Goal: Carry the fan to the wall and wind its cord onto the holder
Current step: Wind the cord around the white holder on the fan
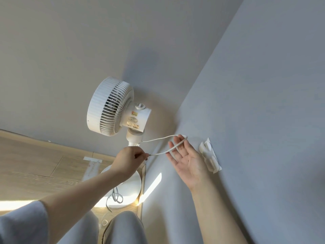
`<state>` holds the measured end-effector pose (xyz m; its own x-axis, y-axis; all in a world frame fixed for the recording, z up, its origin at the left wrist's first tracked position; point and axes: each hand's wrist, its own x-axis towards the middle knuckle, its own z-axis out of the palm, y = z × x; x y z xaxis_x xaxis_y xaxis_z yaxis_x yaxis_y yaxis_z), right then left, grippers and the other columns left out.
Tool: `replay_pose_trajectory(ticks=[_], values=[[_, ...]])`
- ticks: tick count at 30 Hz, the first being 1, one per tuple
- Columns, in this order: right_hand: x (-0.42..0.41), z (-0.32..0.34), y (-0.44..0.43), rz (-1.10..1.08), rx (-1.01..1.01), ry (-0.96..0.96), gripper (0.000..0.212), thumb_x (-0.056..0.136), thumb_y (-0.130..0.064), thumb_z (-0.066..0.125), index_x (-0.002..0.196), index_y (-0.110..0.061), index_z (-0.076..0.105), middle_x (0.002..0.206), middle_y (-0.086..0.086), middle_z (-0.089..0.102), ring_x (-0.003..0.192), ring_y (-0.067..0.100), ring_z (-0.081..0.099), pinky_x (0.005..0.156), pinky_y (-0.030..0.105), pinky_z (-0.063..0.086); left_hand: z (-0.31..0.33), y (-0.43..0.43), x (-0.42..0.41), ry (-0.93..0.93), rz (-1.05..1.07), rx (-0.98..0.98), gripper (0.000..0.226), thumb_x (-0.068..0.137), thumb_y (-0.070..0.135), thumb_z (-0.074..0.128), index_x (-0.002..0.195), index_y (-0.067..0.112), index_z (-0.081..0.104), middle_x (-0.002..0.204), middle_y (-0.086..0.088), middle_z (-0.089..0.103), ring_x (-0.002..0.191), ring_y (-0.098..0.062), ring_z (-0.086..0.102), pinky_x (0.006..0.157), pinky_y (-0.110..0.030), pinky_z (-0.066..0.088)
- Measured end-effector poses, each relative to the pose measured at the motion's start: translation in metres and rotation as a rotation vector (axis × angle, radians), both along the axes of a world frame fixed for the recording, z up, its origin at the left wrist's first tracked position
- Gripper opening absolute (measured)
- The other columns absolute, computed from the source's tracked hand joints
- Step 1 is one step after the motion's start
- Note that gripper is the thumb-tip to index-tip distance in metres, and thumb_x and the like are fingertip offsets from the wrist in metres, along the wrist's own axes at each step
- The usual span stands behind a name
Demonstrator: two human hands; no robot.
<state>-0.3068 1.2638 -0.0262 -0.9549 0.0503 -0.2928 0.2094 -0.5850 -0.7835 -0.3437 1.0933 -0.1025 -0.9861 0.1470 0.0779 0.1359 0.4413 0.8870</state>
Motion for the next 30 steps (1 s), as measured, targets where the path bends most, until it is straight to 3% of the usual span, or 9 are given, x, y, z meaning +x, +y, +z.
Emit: replay_pose_trajectory(ticks=[3, 8, 13, 15, 18, 21, 24, 27, 30], values=[[0.005, 0.002, -0.004, 0.066, 0.195, 0.075, 0.019, 0.098, -0.014, 0.045, 0.103, -0.012, 0.064, 0.096, 0.004, 0.075, 0.103, 0.021, 0.068, 0.097, 0.036, 0.049, 0.001, 0.004, 0.002, 0.024, -0.012, 0.012, 0.022, 0.089, 0.028, 0.059, 0.076, 0.016, 0.072, 0.05, 0.002, 0.046, 0.047, -0.012, 0.037, 0.043, -0.018, 0.025], [-0.002, 0.018, 0.004, -0.227, 0.451, 0.16, 0.025, 0.1, -0.006, 0.042, 0.089, -0.011, 0.063, 0.064, 0.002, 0.056, 0.057, 0.011, 0.061, 0.072, 0.027, 0.058, 0.003, 0.004, 0.011, 0.02, -0.208, 0.048, 0.028, 0.088, 0.042, 0.056, 0.071, 0.022, 0.066, 0.057, -0.008, 0.059, 0.05, -0.013, 0.054, 0.052, -0.023, 0.045], [-0.002, 0.024, 0.028, -0.39, 0.929, 0.042, 0.028, 0.096, 0.0, 0.037, 0.097, 0.0, 0.065, 0.061, 0.003, 0.048, 0.036, 0.001, 0.048, 0.063, 0.035, 0.055, -0.006, -0.005, 0.023, 0.026, -0.258, -0.048, 0.037, 0.091, 0.044, 0.049, 0.074, 0.017, 0.066, 0.049, 0.005, 0.045, 0.049, -0.003, 0.047, 0.048, -0.015, 0.035], [0.003, 0.022, 0.031, -0.47, 1.142, 0.036, 0.027, 0.093, -0.001, 0.04, 0.103, 0.001, 0.065, 0.061, 0.002, 0.055, 0.042, 0.005, 0.055, 0.063, 0.031, 0.053, -0.007, -0.004, 0.021, 0.052, -0.237, -0.05, 0.036, 0.091, 0.043, 0.05, 0.075, 0.017, 0.067, 0.051, 0.005, 0.045, 0.051, -0.003, 0.046, 0.048, -0.016, 0.034], [0.013, 0.023, 0.033, -0.496, 1.276, 0.031, 0.024, 0.091, -0.004, 0.045, 0.103, -0.009, 0.066, 0.066, 0.003, 0.062, 0.054, 0.016, 0.059, 0.05, 0.016, 0.045, -0.006, -0.001, 0.011, 0.097, -0.196, -0.086, 0.033, 0.09, 0.042, 0.052, 0.077, 0.016, 0.068, 0.062, 0.003, 0.055, 0.054, -0.007, 0.049, 0.048, -0.016, 0.034], [0.013, 0.024, 0.034, -0.519, 1.394, 0.022, 0.025, 0.089, -0.002, 0.045, 0.1, -0.004, 0.068, 0.077, 0.01, 0.069, 0.059, 0.029, 0.062, 0.063, 0.032, 0.055, -0.004, 0.005, 0.002, 0.095, -0.194, -0.048, 0.024, 0.09, 0.034, 0.056, 0.08, 0.016, 0.069, 0.076, -0.001, 0.065, 0.068, -0.013, 0.058, 0.061, -0.027, 0.043], [0.008, 0.025, 0.035, -0.524, 1.493, 0.018, 0.024, 0.087, -0.005, 0.049, 0.1, -0.005, 0.07, 0.092, 0.012, 0.074, 0.078, 0.036, 0.068, 0.079, 0.047, 0.055, 0.002, 0.014, -0.002, 0.091, -0.215, -0.013, 0.018, 0.092, 0.022, 0.053, 0.087, 0.019, 0.07, 0.084, 0.001, 0.068, 0.075, -0.008, 0.061, 0.066, -0.02, 0.046], [0.004, 0.038, 0.034, -0.473, 1.561, 0.009, 0.036, 0.08, -0.02, 0.043, 0.101, -0.007, 0.07, 0.098, 0.01, 0.074, 0.088, 0.035, 0.069, 0.082, 0.048, 0.056, 0.007, 0.021, -0.008, 0.085, -0.22, 0.026, 0.019, 0.092, 0.022, 0.053, 0.088, 0.016, 0.071, 0.085, -0.001, 0.069, 0.078, -0.011, 0.063, 0.072, -0.023, 0.049], [-0.005, 0.05, 0.034, -0.437, 1.7, 0.0, 0.032, 0.086, -0.015, 0.045, 0.105, -0.006, 0.07, 0.1, 0.011, 0.074, 0.096, 0.03, 0.067, 0.087, 0.037, 0.054, 0.004, 0.025, -0.013, 0.077, -0.23, 0.048, 0.019, 0.091, 0.023, 0.054, 0.084, 0.016, 0.071, 0.076, 0.001, 0.066, 0.066, -0.003, 0.058, 0.058, -0.012, 0.042]])
